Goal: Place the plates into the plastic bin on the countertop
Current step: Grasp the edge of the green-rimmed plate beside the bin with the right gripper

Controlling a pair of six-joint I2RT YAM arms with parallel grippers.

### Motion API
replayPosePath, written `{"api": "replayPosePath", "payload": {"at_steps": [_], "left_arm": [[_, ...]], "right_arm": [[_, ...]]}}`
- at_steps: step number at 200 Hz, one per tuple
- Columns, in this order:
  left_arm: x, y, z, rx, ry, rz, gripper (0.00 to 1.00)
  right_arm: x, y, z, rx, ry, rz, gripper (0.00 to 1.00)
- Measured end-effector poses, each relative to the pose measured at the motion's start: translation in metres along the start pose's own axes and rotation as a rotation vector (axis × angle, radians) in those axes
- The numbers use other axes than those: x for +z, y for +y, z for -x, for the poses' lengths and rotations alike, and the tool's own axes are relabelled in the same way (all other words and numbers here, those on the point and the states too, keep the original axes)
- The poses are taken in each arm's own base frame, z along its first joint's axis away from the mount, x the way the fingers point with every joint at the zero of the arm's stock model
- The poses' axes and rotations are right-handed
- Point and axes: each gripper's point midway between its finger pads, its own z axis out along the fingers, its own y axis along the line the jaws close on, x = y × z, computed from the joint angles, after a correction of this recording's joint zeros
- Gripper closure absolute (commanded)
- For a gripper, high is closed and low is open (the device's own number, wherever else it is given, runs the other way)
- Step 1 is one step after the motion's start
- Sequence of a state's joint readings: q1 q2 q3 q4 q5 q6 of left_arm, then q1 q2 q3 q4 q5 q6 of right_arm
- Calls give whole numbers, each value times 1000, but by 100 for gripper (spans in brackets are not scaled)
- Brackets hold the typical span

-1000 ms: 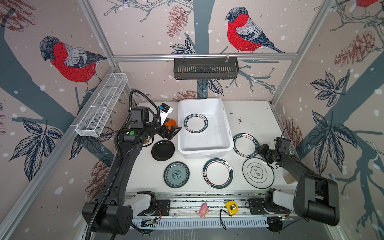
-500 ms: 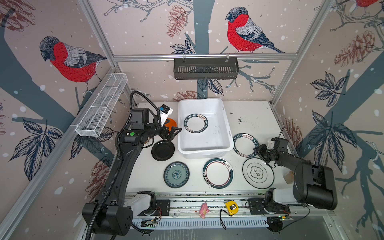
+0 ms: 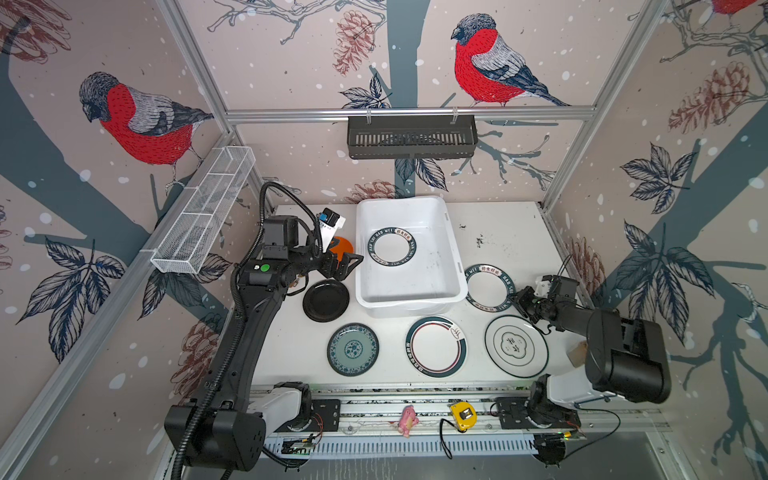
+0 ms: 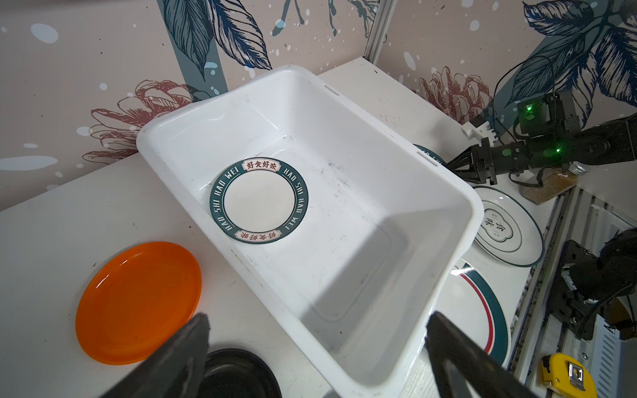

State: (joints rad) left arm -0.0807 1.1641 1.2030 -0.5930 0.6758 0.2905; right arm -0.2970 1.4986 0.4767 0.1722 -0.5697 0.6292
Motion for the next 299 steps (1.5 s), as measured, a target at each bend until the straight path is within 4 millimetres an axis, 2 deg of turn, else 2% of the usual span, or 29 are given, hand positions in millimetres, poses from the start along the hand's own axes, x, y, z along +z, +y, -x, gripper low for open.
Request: {"api": "replayPosePath", "payload": {"at_steps": [60,95,144,299], "left_arm": [[1,2,0,2,-3,7,3],[1,4,2,4,-5,14,3],[1,6,4,6,-5,25,3],[1,8,8,12,-16,30,3]], "right_arm": [[6,4,2,24,8,58,88],[5,15,8,24,0,122,96],[4,17,11,41,-3,134,98],[-31,41,45,21,-108,141,99]]}}
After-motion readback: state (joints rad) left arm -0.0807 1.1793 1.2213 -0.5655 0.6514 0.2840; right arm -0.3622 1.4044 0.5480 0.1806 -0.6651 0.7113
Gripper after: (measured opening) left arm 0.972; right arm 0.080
